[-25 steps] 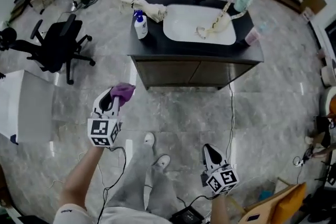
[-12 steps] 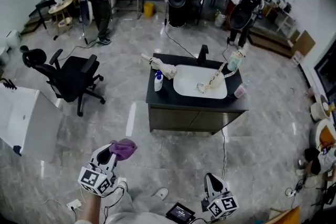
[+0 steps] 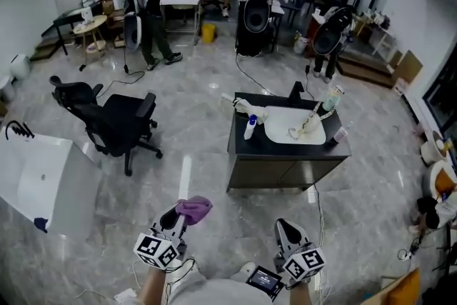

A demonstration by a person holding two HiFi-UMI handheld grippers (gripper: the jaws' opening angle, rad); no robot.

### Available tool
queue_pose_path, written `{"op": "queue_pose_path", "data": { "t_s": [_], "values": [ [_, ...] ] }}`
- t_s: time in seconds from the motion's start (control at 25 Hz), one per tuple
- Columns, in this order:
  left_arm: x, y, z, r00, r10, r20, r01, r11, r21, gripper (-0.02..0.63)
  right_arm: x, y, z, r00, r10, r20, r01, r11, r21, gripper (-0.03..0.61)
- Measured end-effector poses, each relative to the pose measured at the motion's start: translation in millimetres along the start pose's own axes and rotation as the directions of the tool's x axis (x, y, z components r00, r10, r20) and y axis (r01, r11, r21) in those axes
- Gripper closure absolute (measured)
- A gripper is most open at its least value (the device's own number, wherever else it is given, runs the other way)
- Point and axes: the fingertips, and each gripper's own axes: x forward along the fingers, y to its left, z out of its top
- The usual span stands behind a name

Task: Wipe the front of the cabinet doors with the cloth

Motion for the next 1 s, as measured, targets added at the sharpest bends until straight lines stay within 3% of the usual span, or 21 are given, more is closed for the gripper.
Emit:
{"op": "queue_pose_path", "data": {
  "t_s": [0.2,0.36,0.6,0.88,1.0],
  "values": [
    [-31.2,46.6,23.5,0.998,-0.054,-0.010,0.055,0.994,0.094,0.568,3.4,64.1,1.5,0.998,-0.066,0.019,0.066,0.998,-0.006,0.551],
    [-39.0,64.8,37.1,0.998,-0.053,0.021,0.051,0.997,0.066,0.568,3.3,89.9,-2.1,0.994,-0.105,0.032,0.104,0.994,0.027,0.551],
    [-57.8,24.6,51.6,0.996,-0.081,0.040,0.077,0.994,0.078,0.568,3.8,117.7,18.8,0.994,-0.049,0.094,0.047,0.999,0.023,0.552],
    [-77.9,-34.1,30.1,0.998,-0.058,0.008,0.058,0.998,0.011,0.568,-30.7,115.0,36.6,0.987,0.010,0.161,-0.015,1.000,0.025,0.552],
    [-76.0,-65.1,26.1,0.998,-0.064,0.012,0.064,0.998,0.023,0.568,-53.8,107.5,30.3,0.988,0.012,0.152,-0.016,0.999,0.028,0.552]
  ]
}}
